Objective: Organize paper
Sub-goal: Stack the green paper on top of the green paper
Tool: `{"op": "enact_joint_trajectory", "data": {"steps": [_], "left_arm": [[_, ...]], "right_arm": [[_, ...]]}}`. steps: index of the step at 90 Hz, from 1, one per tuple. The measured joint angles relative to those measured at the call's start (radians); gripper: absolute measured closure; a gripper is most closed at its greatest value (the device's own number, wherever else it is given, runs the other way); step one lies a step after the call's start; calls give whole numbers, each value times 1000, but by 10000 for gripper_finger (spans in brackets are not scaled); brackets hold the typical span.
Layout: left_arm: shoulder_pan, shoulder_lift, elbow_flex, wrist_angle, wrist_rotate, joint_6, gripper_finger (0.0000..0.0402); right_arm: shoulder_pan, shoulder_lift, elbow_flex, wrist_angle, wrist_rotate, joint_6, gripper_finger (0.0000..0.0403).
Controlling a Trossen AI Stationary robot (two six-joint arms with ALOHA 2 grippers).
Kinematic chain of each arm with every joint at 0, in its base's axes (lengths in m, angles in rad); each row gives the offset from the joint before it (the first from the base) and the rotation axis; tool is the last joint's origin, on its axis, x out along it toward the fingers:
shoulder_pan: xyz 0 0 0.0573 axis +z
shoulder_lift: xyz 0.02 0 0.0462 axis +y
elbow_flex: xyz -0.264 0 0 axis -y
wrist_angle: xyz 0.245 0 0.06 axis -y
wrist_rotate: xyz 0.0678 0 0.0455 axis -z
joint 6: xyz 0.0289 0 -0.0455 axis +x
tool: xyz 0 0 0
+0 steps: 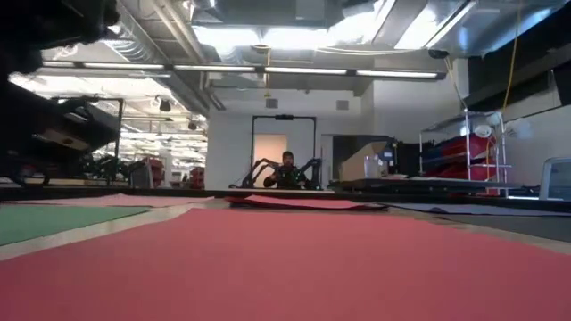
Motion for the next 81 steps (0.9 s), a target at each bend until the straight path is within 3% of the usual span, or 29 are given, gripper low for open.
{"op": "enact_joint_trajectory", "data": {"steps": [13,45,61,81], "left_arm": [[-12,1,29,-59,13,-3,402],[-59,4,213,-380,26,-7,402],[-128,3,290,-498,75,-100,402],[-252,3,266,-562,191,-318,402]], "right_arm": [[0,0,0,0,-1,0,403],[1,0,0,-1,-1,-1,403],[1,0,0,-14,-1,-1,403],[1,0,0,-15,-1,-1,403]]}}
